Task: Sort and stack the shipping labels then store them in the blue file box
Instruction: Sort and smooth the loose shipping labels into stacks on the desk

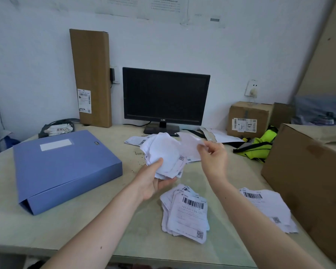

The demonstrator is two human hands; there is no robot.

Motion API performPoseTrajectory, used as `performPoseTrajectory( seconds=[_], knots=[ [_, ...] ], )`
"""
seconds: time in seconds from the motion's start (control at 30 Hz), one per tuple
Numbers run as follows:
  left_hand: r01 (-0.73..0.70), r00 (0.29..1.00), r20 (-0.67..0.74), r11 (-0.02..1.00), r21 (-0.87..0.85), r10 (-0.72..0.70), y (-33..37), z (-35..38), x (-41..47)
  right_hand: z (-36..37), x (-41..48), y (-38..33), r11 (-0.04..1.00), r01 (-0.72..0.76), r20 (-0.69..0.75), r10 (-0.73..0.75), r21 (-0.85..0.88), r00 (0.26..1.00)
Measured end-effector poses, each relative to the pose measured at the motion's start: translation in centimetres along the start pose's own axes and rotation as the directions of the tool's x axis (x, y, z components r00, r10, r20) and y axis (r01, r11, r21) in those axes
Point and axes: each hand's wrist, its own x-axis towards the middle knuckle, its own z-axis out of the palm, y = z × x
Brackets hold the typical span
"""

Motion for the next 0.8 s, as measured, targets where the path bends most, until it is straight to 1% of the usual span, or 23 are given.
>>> performPoseTrajectory(
  seconds=[0.1,0.23,0.33,0.6,0.8],
  knots=[
    [-0.031,0.999,-0.037,0.999,-0.007,0.031,0.0,-0.3,0.1,-0.5,0.0,-0.7,0.996,0.014,0.063,-0.019,0.084,0.998],
    [-0.039,0.999,-0.029,0.999,-0.027,0.038,0.1,-0.4,0.4,-0.5,-0.9,-1.3,0.986,0.024,0.185,-0.054,0.165,0.981],
    [-0.058,0.998,-0.023,0.998,-0.037,0.057,0.1,-0.4,0.6,-0.7,-1.6,-1.1,0.984,-0.011,0.267,-0.037,0.177,0.963],
    [-0.096,0.995,-0.044,0.995,-0.036,0.094,-0.8,0.1,0.5,-1.4,-2.8,-0.1,0.955,-0.184,0.25,0.123,0.235,0.96],
    [-0.088,0.996,-0.028,0.994,-0.071,0.086,-1.5,0.3,-0.3,-2.5,-3.9,0.7,0.939,-0.198,0.265,0.123,0.282,0.956]
  ],
)
